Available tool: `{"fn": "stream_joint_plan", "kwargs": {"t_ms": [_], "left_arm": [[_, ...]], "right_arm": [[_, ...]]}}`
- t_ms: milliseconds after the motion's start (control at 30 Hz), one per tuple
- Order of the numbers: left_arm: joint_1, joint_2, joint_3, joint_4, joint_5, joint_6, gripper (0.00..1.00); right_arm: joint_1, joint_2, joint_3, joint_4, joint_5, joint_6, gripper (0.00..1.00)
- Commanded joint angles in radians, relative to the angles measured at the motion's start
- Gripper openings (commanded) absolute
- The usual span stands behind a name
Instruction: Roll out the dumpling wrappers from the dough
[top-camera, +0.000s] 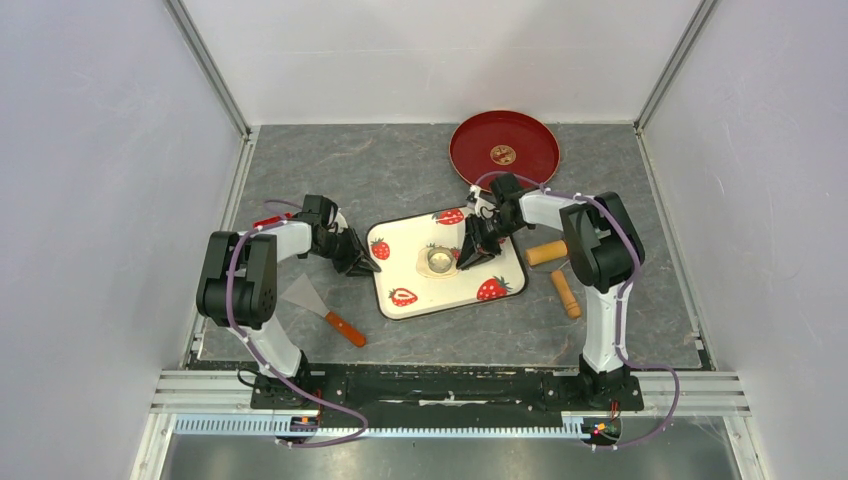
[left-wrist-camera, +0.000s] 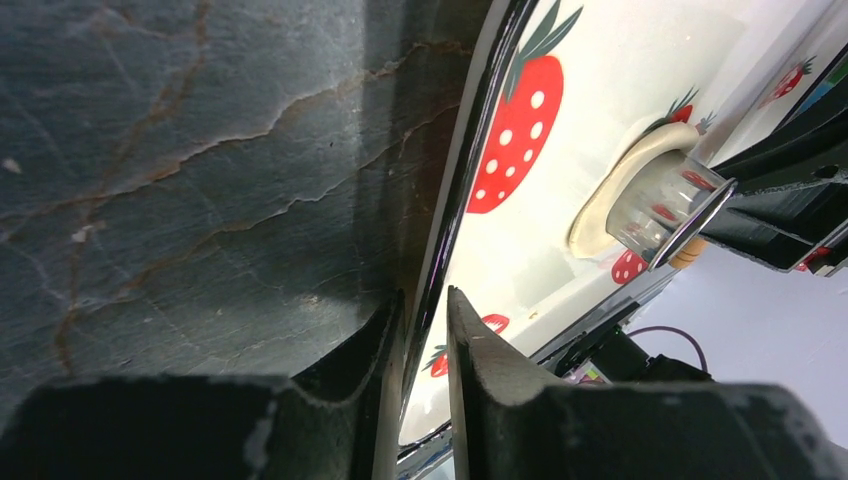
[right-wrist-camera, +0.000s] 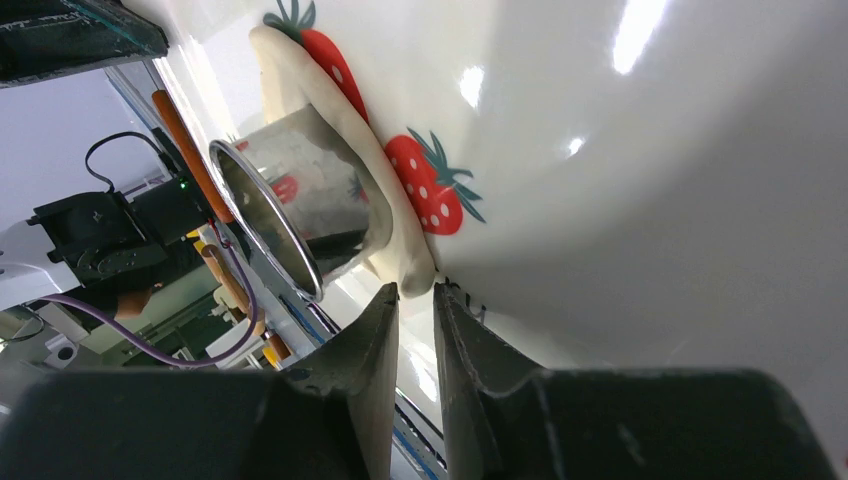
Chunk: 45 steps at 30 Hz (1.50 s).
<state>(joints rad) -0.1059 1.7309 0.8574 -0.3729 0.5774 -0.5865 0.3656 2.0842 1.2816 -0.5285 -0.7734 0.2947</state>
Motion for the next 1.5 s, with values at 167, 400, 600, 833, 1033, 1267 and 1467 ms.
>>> {"fn": "stream_joint_plan", "kwargs": {"t_ms": [167,400,600,833,1033,1267,1467], "left_arm": [[-0.009,0.042,0.012,0.033,-0.008,0.034,0.26],[-0.015,0.049,0.012,0.040,-0.007,0.028,0.25],[-0.021,0.052,0.010,0.047,-0.005,0.022,0.22],[-0.028,0.050,0.005,0.054,-0.011,0.017,0.13],[-0.028,0.049,-0.008,0.061,-0.022,0.005,0.02],[-0.028,0.048,-0.018,0.062,-0.028,0.007,0.02],[-0.029,0.051,-0.020,0.061,-0.030,0.008,0.02]], "right_arm": [[0.018,0.089,0.024,0.025,0.163,-0.035,0.23],[0.031,0.101,0.029,0.021,0.174,-0.040,0.24],[0.045,0.106,0.026,0.019,0.177,-0.048,0.24],[0.049,0.077,0.024,0.020,0.183,-0.059,0.08],[0.048,0.014,0.018,0.006,0.177,-0.064,0.04],[0.049,-0.079,-0.046,0.030,0.140,-0.027,0.03],[0.050,-0.119,-0.071,0.026,0.129,-0.024,0.03]]}}
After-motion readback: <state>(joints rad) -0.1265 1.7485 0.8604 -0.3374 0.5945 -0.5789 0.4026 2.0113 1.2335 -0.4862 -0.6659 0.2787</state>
